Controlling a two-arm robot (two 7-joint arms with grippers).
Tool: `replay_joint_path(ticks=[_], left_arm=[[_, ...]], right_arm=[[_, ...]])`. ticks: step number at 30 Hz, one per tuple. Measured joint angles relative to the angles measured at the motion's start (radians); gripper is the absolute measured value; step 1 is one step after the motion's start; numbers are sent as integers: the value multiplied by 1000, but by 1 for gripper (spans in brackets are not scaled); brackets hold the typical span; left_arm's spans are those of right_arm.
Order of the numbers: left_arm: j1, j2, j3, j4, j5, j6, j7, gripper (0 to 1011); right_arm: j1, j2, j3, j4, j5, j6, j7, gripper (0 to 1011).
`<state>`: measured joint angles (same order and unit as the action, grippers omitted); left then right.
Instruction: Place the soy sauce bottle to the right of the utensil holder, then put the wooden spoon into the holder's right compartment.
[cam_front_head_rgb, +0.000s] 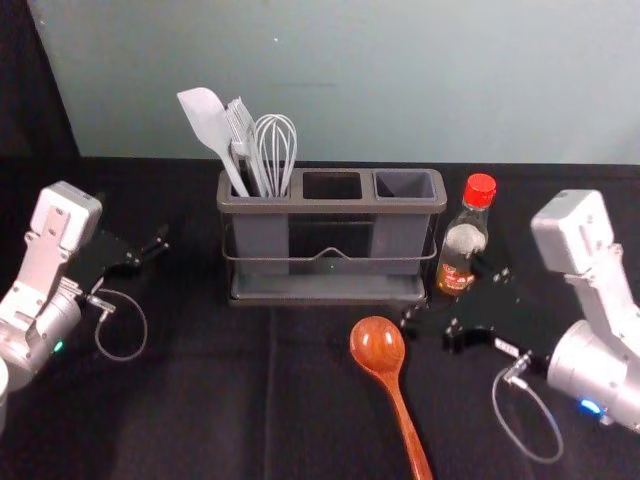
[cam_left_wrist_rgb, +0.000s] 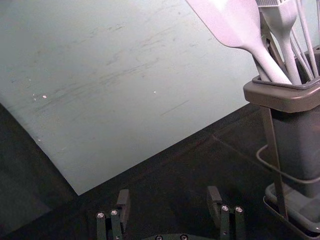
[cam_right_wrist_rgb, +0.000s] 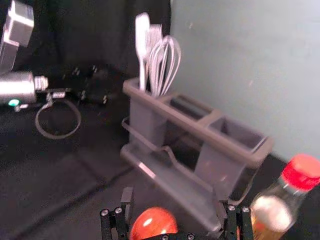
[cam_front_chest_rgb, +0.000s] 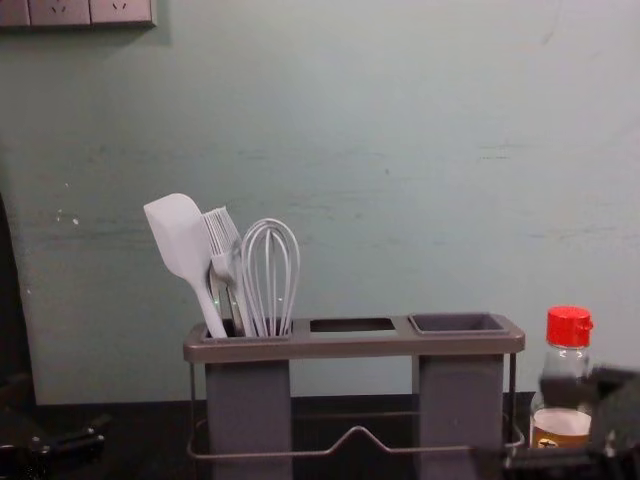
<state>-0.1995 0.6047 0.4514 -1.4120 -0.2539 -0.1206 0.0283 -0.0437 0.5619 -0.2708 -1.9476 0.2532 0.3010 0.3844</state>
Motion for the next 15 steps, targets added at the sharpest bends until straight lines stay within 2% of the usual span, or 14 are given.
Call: replay_joint_path(ticks=[5, 9, 15], left_arm=[[0, 0, 0, 0, 0, 0, 0, 1005], [0, 0, 0, 0, 0, 0, 0, 1005], [0, 0, 0, 0, 0, 0, 0, 1005]], right_arm=[[18, 10, -18, -2, 24, 91, 10, 1002], [26, 17, -29, 5, 40, 115, 17, 1003], [31, 22, -36, 16, 52, 115, 20, 1003]])
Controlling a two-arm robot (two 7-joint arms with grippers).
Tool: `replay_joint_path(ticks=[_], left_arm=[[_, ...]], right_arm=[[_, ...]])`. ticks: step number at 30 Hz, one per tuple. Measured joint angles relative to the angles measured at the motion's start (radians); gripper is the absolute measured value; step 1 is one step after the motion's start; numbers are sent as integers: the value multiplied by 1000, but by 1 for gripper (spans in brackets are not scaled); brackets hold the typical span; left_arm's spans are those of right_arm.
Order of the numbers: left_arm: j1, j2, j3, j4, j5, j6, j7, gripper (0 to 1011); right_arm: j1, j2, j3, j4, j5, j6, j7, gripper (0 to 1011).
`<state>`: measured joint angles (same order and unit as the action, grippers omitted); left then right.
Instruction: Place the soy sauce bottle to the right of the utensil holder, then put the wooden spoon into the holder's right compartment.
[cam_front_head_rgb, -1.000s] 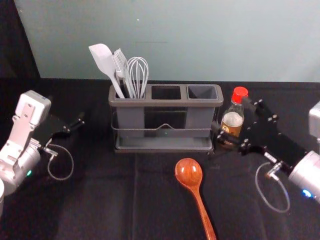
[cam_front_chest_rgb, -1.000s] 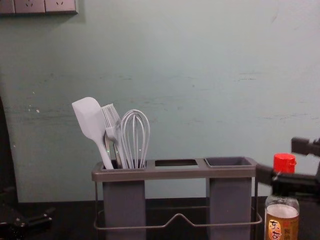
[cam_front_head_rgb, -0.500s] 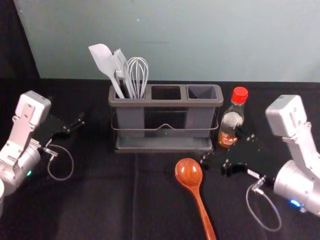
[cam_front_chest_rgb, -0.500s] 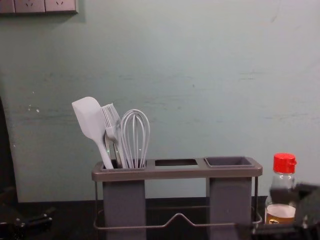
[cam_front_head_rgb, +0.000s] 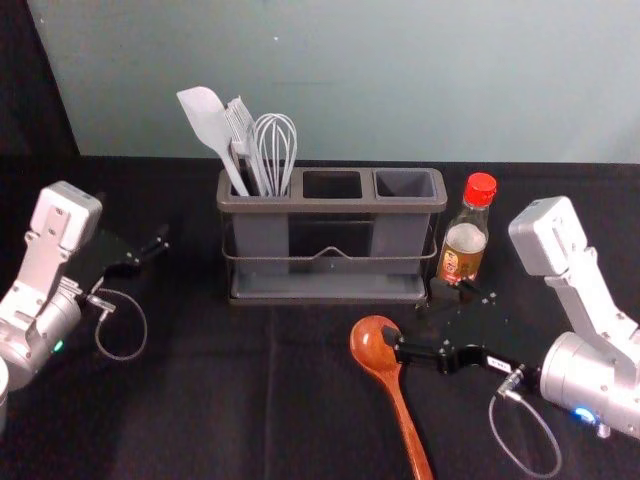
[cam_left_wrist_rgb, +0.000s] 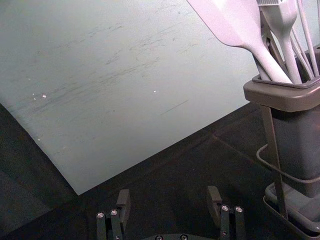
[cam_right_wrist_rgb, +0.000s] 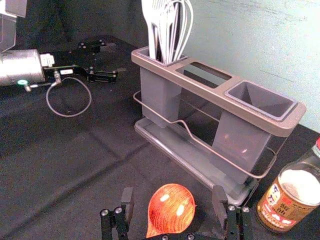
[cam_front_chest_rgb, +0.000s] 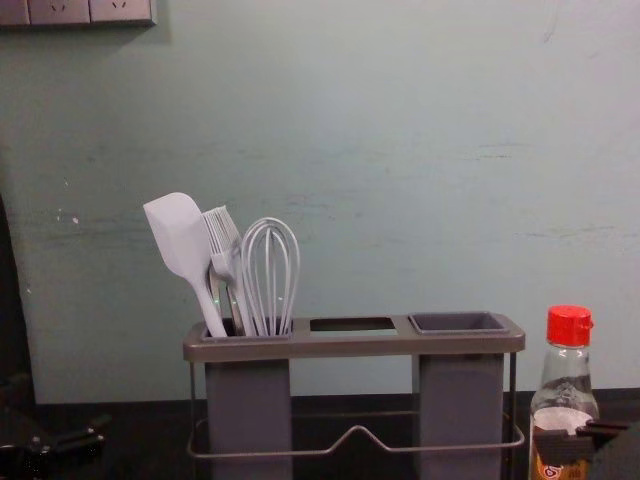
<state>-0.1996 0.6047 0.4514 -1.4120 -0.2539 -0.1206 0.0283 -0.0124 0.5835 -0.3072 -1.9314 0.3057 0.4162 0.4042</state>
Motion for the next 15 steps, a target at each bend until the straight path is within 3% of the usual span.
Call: replay_joint_path(ticks=[15], left_arm=[[0, 0, 0, 0, 0, 0, 0, 1005]], right_arm=[[-1, -1, 2, -2, -2, 0, 0, 1003]])
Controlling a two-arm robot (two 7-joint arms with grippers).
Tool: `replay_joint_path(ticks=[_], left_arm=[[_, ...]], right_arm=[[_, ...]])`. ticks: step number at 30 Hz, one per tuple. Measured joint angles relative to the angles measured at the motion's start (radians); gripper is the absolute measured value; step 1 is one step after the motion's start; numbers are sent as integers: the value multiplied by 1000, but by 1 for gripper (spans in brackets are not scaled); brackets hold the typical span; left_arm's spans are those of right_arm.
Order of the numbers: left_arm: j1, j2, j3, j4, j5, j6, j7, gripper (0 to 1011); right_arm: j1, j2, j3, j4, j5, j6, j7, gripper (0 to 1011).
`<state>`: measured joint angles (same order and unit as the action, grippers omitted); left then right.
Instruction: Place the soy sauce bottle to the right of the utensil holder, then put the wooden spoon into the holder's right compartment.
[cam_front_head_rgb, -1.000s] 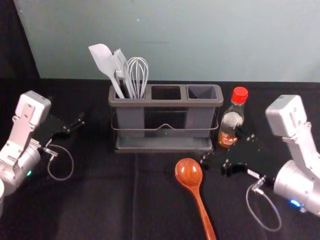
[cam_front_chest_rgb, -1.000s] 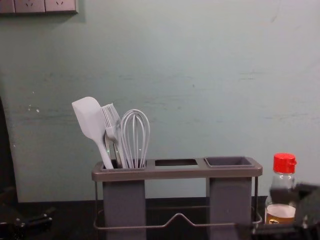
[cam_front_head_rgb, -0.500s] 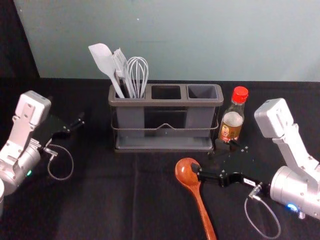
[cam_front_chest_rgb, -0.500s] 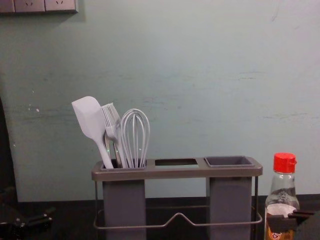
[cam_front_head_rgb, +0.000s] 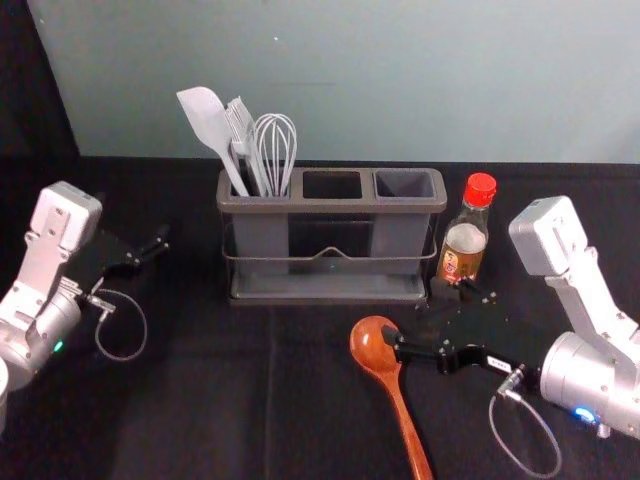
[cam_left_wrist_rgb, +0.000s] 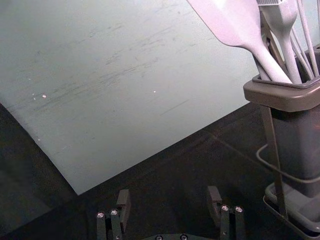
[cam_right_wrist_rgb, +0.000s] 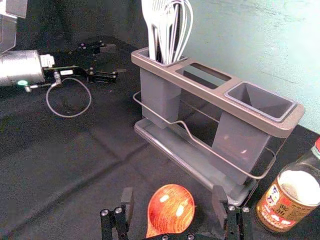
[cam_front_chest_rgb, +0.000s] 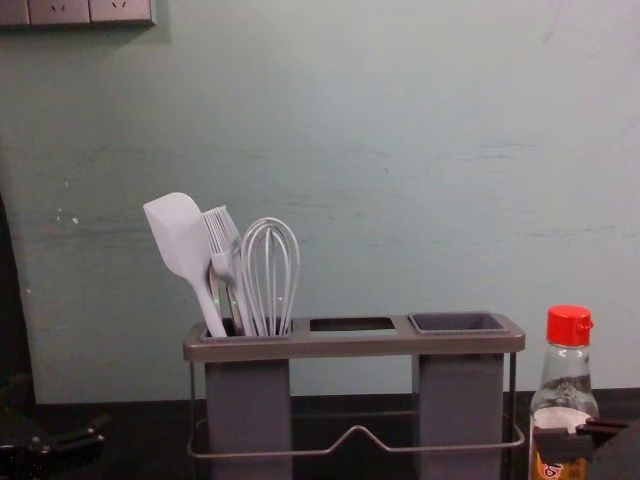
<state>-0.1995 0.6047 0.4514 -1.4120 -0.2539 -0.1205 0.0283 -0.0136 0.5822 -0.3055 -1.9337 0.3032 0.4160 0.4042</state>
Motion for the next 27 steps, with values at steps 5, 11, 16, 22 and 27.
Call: replay_joint_path(ticks=[5, 11, 16, 22, 27], left_arm=[[0, 0, 0, 0, 0, 0, 0, 1005], [0, 0, 0, 0, 0, 0, 0, 1005], [0, 0, 0, 0, 0, 0, 0, 1005], [0, 0, 0, 0, 0, 0, 0, 1005], [0, 0, 0, 0, 0, 0, 0, 1005]], right_arm=[[23, 8, -7, 16, 29, 62, 11, 1003], [59, 22, -23, 19, 76, 207, 23, 1003], [87, 22, -32, 26, 112, 302, 26, 1003], [154, 8, -85, 59, 112, 388, 11, 1002], [214, -15, -144, 94, 78, 434, -12, 1003]])
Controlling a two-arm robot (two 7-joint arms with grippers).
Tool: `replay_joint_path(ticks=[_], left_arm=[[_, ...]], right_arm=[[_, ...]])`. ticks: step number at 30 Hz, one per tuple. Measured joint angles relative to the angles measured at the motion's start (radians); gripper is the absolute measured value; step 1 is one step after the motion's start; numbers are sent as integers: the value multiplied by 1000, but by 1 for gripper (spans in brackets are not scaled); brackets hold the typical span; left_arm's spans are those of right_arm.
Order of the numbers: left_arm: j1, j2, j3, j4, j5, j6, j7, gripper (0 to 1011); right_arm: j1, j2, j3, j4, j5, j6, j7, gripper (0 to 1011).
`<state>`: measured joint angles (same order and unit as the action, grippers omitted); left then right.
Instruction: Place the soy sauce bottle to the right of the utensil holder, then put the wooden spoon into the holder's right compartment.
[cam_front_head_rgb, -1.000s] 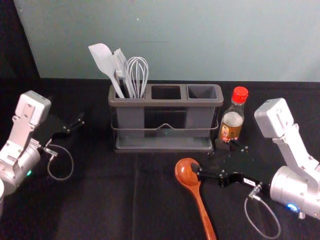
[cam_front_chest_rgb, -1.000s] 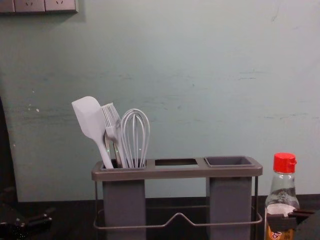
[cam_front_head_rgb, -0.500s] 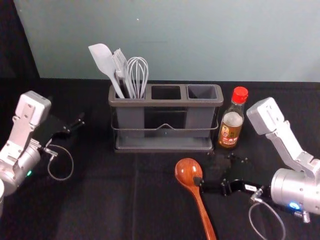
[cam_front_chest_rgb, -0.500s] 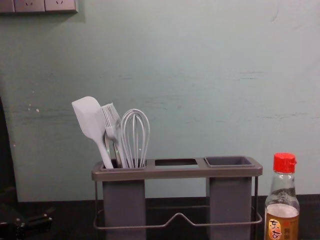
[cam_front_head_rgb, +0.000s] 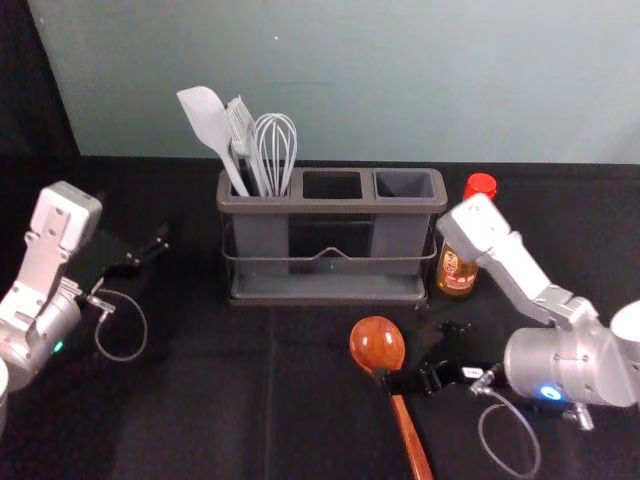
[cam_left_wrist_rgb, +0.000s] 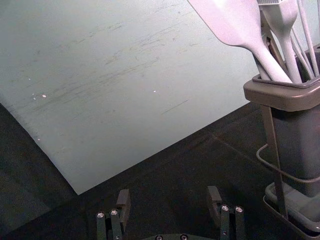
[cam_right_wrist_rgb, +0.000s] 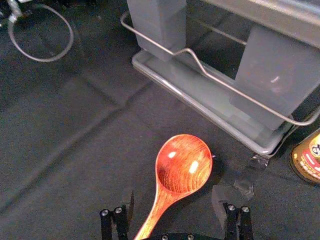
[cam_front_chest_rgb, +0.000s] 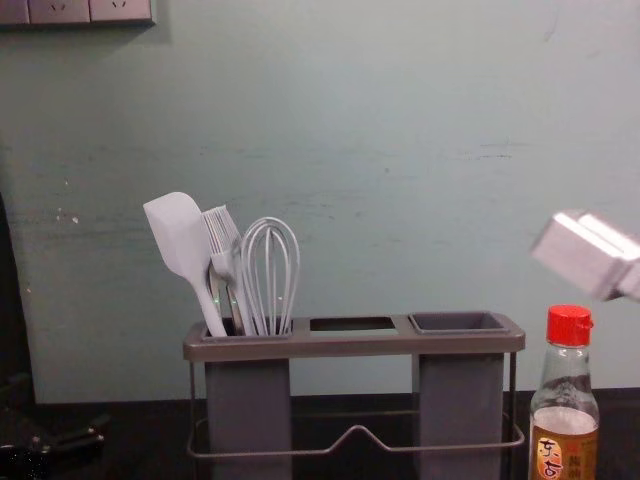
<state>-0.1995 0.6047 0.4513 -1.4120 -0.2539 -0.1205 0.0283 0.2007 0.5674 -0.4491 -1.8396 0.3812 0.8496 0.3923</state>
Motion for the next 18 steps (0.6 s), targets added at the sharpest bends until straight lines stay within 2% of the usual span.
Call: replay_joint_path(ticks=[1, 5, 18], left_arm=[[0, 0, 0, 0, 0, 0, 0, 1005], [0, 0, 0, 0, 0, 0, 0, 1005], [0, 0, 0, 0, 0, 0, 0, 1005]], right_arm=[[18, -10, -16, 13, -13, 12, -5, 1002], [50, -38, -43, 45, -41, 34, -14, 1003], [94, -105, -75, 105, -101, 68, -36, 1003]])
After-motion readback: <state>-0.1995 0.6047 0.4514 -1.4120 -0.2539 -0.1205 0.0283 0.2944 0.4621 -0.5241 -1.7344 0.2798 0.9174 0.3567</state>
